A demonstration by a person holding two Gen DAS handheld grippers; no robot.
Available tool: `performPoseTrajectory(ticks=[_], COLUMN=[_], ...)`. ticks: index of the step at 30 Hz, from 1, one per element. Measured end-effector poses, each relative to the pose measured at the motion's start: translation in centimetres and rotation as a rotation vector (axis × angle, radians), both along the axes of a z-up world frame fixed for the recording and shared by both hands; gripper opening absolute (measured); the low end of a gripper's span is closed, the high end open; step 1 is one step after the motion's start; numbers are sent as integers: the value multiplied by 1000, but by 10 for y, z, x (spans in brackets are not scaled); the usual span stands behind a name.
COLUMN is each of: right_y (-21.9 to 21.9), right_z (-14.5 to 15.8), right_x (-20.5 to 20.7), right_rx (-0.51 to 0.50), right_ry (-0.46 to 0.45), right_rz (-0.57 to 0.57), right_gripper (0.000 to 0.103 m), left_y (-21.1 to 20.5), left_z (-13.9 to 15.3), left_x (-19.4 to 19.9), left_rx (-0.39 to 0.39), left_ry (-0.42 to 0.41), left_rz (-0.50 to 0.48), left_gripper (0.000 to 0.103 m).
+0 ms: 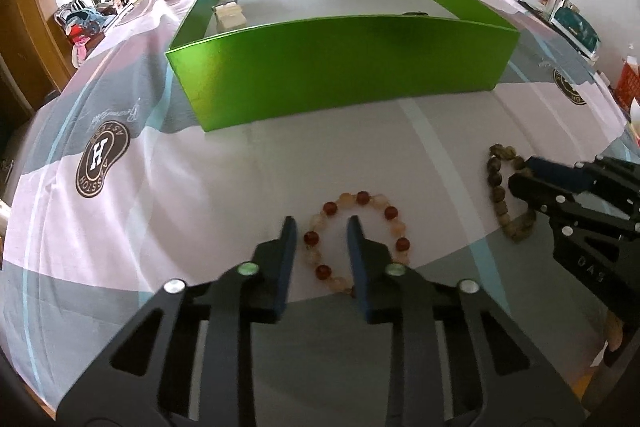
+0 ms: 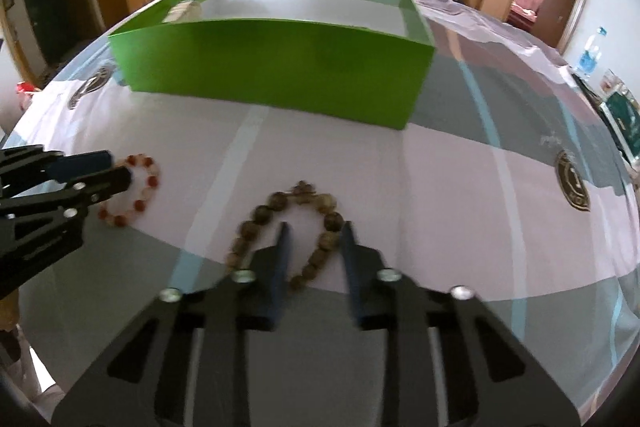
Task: Organize jewelry
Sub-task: 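Close the right tool on the wooden bracelet while the left tool closes on the red-and-cream bracelet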
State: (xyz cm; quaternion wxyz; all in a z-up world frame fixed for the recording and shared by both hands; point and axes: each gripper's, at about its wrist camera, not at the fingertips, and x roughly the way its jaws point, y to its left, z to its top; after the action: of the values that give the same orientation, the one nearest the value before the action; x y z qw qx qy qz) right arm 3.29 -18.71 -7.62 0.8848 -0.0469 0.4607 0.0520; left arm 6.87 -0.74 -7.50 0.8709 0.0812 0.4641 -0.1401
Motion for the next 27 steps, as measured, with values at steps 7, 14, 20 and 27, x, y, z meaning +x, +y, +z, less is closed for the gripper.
performPoseTrajectory(ticks=[7, 14, 20, 27], right_y=[7, 9, 8, 7], right_z=[1, 0, -1, -1], right_x=[-2, -3, 1, 3], right_rx=[1, 14, 29, 41], right_ry=[-1, 15, 17, 13], right_rz=[9, 2, -16, -26], right_gripper=[13, 21, 22, 23], left_y=[0, 0, 0, -2], left_z=[0, 0, 0, -1], left_x=[-4, -5, -6, -6], left_rx=[1, -3, 1, 12], left_ry=[-1, 5, 5, 0], left_rz=[5, 15, 24, 34], left_gripper=[12, 17, 18, 28])
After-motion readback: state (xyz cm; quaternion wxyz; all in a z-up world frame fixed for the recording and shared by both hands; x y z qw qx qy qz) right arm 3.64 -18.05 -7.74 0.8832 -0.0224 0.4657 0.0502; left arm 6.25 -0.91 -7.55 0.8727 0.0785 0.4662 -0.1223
